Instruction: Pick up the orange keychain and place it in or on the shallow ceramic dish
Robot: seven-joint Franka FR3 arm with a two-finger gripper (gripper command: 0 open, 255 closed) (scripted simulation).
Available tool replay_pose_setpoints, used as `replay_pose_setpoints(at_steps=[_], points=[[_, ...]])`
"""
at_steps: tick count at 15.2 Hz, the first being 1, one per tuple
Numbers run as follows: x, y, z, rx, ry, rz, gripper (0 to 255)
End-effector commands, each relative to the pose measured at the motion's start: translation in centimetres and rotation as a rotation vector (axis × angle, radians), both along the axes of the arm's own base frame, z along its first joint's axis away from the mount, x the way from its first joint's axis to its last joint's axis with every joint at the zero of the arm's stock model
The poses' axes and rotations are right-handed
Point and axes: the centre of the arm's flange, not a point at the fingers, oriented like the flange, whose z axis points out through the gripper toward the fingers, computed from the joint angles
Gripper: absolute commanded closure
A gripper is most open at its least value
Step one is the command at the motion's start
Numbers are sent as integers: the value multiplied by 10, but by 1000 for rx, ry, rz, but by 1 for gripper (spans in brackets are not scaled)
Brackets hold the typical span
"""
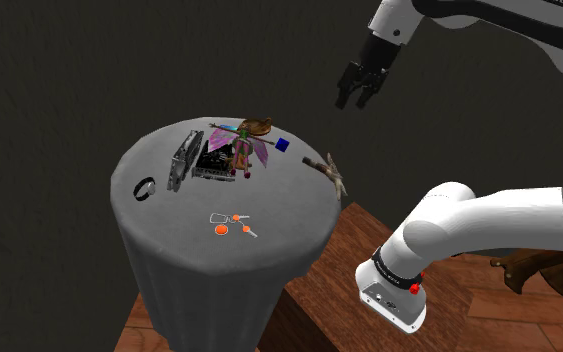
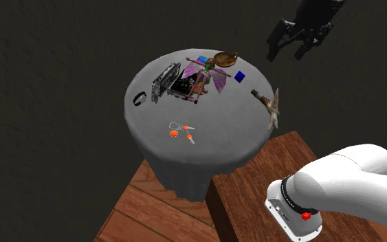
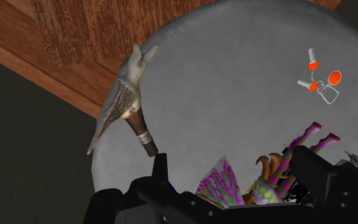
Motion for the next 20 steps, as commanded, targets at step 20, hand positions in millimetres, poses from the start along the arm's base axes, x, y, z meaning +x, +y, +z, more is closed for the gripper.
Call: replay_pose_setpoints(at_steps=[20], points=[[23,206,-156,-87,11,349,0]])
